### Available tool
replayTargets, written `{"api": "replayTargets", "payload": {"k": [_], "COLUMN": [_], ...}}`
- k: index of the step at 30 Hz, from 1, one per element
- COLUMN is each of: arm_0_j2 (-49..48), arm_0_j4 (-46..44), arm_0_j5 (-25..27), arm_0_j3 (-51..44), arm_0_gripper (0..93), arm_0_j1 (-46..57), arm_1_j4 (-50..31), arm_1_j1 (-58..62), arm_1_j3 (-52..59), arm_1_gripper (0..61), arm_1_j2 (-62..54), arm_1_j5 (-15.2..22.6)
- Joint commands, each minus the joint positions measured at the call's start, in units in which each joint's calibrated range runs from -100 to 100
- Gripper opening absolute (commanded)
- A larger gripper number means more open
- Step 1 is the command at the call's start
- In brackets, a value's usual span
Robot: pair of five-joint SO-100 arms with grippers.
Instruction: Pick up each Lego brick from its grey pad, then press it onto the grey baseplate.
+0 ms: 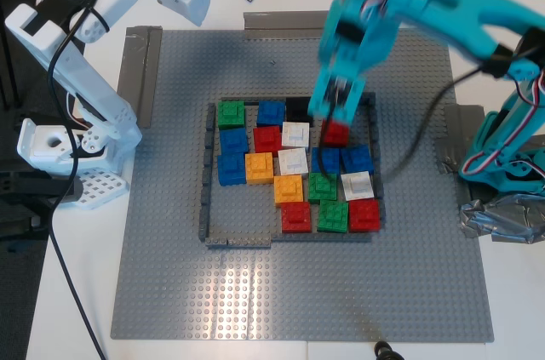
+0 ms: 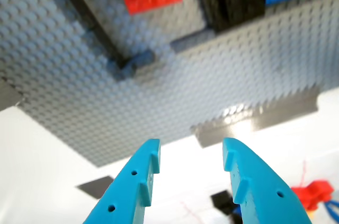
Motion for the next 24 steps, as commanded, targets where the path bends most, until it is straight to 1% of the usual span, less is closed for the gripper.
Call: {"api": "replayTargets", "payload": {"k": [1, 5, 10, 17, 22, 24], "arm_0_j2": [-1.2, -1.2, -2.2, -5.6, -5.2, -5.1], "arm_0_j4": [5.0, 6.7, 6.7, 6.7, 6.7, 6.7], "arm_0_j5": [0.1, 0.1, 0.1, 0.1, 0.1, 0.1], "arm_0_j3": [-10.5, -15.2, -16.9, -16.2, -15.9, -14.0], "arm_0_gripper": [13.5, 13.5, 13.5, 13.5, 13.5, 13.5], "arm_0_j1": [10.5, 20.1, 31.8, 43.6, 50.3, 52.1], "arm_1_j4": [-0.1, 0.4, 0.7, 0.4, -0.2, -0.1], "arm_1_j1": [1.0, 0.9, 0.9, 0.9, 1.1, 1.4], "arm_1_j3": [-4.0, -3.9, -3.9, -3.8, -3.7, -3.5], "arm_1_gripper": [0.1, 0.1, 0.1, 0.1, 0.1, 0.1], "arm_1_j2": [-3.4, -3.6, -3.6, -3.6, -3.4, -3.4], "arm_1_j5": [-0.3, -0.1, 0.0, 0.0, 0.0, 0.1]}}
